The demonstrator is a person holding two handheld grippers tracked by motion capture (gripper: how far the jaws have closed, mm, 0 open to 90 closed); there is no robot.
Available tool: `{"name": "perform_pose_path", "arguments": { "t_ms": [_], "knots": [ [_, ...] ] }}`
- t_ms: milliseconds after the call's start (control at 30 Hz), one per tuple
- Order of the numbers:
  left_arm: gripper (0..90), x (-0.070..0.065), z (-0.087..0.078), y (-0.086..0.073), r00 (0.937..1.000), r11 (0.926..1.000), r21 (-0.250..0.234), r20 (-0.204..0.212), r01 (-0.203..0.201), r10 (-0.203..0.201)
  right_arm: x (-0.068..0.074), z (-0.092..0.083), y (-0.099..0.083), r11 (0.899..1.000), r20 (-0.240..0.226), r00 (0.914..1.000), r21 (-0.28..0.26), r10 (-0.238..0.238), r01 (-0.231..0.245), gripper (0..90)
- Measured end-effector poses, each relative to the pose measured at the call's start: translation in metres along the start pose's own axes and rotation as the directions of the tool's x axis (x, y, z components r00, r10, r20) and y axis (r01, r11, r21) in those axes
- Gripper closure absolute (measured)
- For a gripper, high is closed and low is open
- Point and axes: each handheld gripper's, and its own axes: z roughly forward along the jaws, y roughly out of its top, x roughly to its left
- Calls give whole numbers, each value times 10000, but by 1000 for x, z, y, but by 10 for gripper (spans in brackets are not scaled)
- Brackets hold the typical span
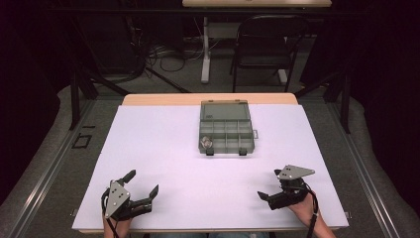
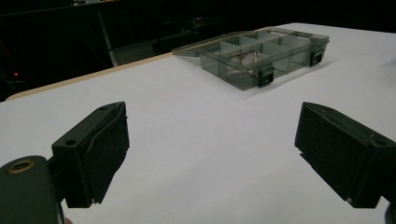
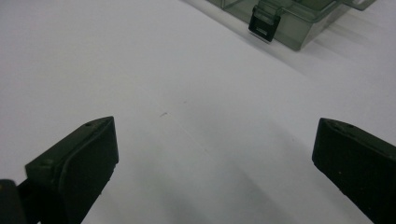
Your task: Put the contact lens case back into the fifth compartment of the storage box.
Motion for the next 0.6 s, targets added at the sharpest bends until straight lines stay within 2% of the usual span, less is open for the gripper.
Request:
{"name": "perform_pose_path", "arguments": {
  "t_ms": [333,600],
  "knots": [
    [100,0,0,0,10000,10000,34,16,-14,14,4,-13,-20,9989,312,9990,-370,314,-302,0],
    [100,-1,3,0,10000,9999,148,8,-31,31,2,-17,-25,9964,303,9986,-746,431,-408,0]
  ]
}}
